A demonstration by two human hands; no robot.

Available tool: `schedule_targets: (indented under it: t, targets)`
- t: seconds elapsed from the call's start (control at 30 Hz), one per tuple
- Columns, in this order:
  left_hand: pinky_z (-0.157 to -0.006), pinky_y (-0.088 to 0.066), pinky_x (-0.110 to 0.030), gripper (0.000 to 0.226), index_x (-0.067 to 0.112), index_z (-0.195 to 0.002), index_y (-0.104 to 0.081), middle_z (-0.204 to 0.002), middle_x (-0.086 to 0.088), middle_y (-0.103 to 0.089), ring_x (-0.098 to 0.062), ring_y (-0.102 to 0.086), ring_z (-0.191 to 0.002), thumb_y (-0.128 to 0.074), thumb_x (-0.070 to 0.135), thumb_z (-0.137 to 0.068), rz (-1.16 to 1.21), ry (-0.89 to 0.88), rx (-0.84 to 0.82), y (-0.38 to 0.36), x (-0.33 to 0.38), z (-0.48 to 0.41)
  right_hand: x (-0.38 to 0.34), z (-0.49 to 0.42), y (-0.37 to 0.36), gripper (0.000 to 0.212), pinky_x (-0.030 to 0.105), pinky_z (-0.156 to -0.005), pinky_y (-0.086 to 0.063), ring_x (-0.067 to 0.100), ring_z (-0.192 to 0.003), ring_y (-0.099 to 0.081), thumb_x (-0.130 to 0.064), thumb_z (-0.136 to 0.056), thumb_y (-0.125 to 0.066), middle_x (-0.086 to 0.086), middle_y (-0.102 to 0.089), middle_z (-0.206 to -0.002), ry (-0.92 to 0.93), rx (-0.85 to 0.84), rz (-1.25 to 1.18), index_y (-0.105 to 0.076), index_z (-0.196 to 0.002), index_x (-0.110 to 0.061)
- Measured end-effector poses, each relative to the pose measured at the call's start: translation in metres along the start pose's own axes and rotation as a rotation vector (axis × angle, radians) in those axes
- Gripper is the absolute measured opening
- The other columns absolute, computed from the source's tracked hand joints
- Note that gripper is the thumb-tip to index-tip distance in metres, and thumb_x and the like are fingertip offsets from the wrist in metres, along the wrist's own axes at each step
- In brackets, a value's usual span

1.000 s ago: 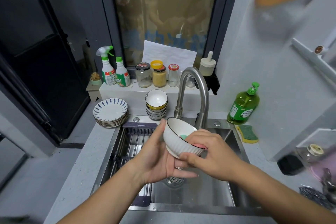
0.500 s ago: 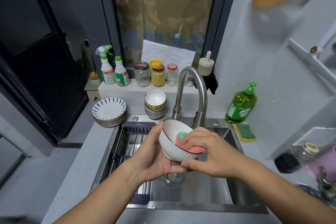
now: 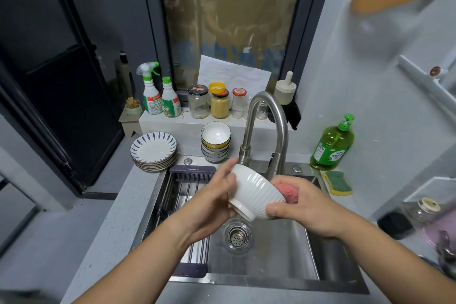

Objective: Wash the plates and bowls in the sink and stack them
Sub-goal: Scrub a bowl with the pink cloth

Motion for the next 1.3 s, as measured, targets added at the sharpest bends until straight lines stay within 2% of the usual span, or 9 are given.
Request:
schedule_targets:
  t: [0.13, 0.27, 0.37, 0.5, 0.6, 0.8, 0.93, 1.17, 1.3]
  targets:
    - [-0.109, -0.045, -0.051, 0.104, 0.026, -0.147, -0.048, -0.148, -0.016, -0.051, -0.038, -0.052, -0.133, -0.098, 0.014, -0.057, -0.199, -0.110, -0.104, 0.003, 0.012, 0.001, 0.006, -0.002, 0.011, 0.058, 0.050, -0.082, -0.060, 0.034, -0.095, -0.066, -0.018, -0.065, -0.091, 0.021, -0.066, -0.102, -0.069, 0.014, -0.344, -0.059, -0.110, 0.003]
    - [-0.101, -0.053, -0.053, 0.090, 0.026, -0.139, -0.052, -0.134, -0.013, -0.062, -0.035, -0.058, -0.124, -0.090, 0.010, -0.059, -0.278, -0.154, 0.006, 0.004, 0.018, 0.002, 0.004, -0.001, 0.011, 0.068, 0.061, -0.080, -0.057, 0.042, -0.104, -0.067, -0.016, -0.055, -0.097, 0.024, -0.068, -0.113, -0.085, 0.104, -0.518, -0.064, -0.113, -0.002]
    - [-0.090, -0.058, -0.052, 0.089, 0.021, -0.137, -0.049, -0.117, -0.007, -0.072, -0.031, -0.065, -0.111, -0.088, 0.012, -0.057, -0.228, -0.133, 0.040, 0.002, 0.017, 0.006, 0.006, -0.005, 0.006, 0.041, 0.063, -0.080, -0.056, 0.040, -0.103, -0.067, -0.012, -0.070, -0.086, 0.027, -0.066, -0.111, -0.101, 0.247, -0.589, -0.070, -0.107, -0.006]
    - [-0.085, -0.061, -0.046, 0.084, 0.024, -0.134, -0.051, -0.111, -0.003, -0.075, -0.024, -0.071, -0.105, -0.089, 0.018, -0.059, -0.263, -0.135, 0.093, -0.002, 0.015, 0.005, 0.015, -0.010, 0.016, 0.017, 0.050, -0.087, -0.056, 0.026, -0.093, -0.071, -0.017, -0.097, -0.057, 0.022, -0.069, -0.104, -0.019, 0.687, -0.649, -0.062, -0.107, -0.004]
    - [-0.081, -0.062, -0.043, 0.080, 0.024, -0.134, -0.051, -0.117, -0.010, -0.074, -0.027, -0.071, -0.107, -0.092, 0.015, -0.066, -0.274, -0.140, 0.177, -0.001, 0.015, 0.005, 0.000, -0.006, 0.017, 0.014, 0.044, -0.103, -0.052, 0.025, -0.112, -0.069, -0.013, -0.103, -0.051, 0.015, -0.073, -0.116, 0.185, 0.860, -0.393, -0.060, -0.109, -0.003]
    - [-0.077, -0.063, -0.043, 0.068, 0.019, -0.130, -0.053, -0.110, -0.019, -0.075, -0.025, -0.074, -0.093, -0.089, 0.006, -0.074, -0.300, -0.224, 0.265, -0.008, 0.020, 0.001, -0.023, -0.005, -0.025, 0.042, 0.017, -0.116, -0.029, 0.006, -0.147, -0.031, -0.012, -0.104, -0.048, -0.003, -0.038, -0.159, 0.472, 0.530, 0.405, -0.049, -0.146, -0.016]
    - [-0.073, -0.062, -0.039, 0.061, 0.020, -0.128, -0.056, -0.108, -0.020, -0.073, -0.021, -0.071, -0.087, -0.088, 0.009, -0.078, -0.395, -0.228, 0.223, -0.011, 0.022, -0.001, -0.030, -0.018, -0.023, 0.044, 0.026, -0.119, -0.026, 0.015, -0.148, -0.029, -0.019, -0.105, -0.044, -0.007, -0.036, -0.158, 0.477, 0.496, 0.705, -0.045, -0.150, -0.021]
    - [-0.066, -0.062, -0.038, 0.059, 0.021, -0.122, -0.058, -0.097, -0.014, -0.077, -0.023, -0.074, -0.084, -0.088, 0.008, -0.073, -0.357, -0.233, 0.269, -0.008, 0.034, 0.000, -0.007, -0.010, -0.008, 0.050, 0.038, -0.123, -0.023, 0.014, -0.150, -0.026, -0.009, -0.102, -0.039, -0.004, -0.030, -0.163, 0.487, 0.474, 0.387, -0.038, -0.152, -0.012]
    - [-0.078, -0.061, -0.049, 0.059, 0.028, -0.122, -0.060, -0.109, -0.020, -0.074, -0.029, -0.071, -0.090, -0.089, 0.019, -0.071, -0.425, -0.195, 0.244, -0.012, 0.025, 0.003, -0.007, -0.016, -0.012, 0.049, 0.035, -0.121, -0.029, 0.017, -0.148, -0.031, -0.007, -0.102, -0.039, -0.002, -0.038, -0.158, 0.477, 0.477, 0.355, -0.042, -0.150, -0.013]
Point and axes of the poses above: each hand's wrist, its own z-axis away from the middle knuckle, its own y-axis out of the back of the hand, x = y × z, the point moved 4 cm from there along -z, towards the middle knuckle
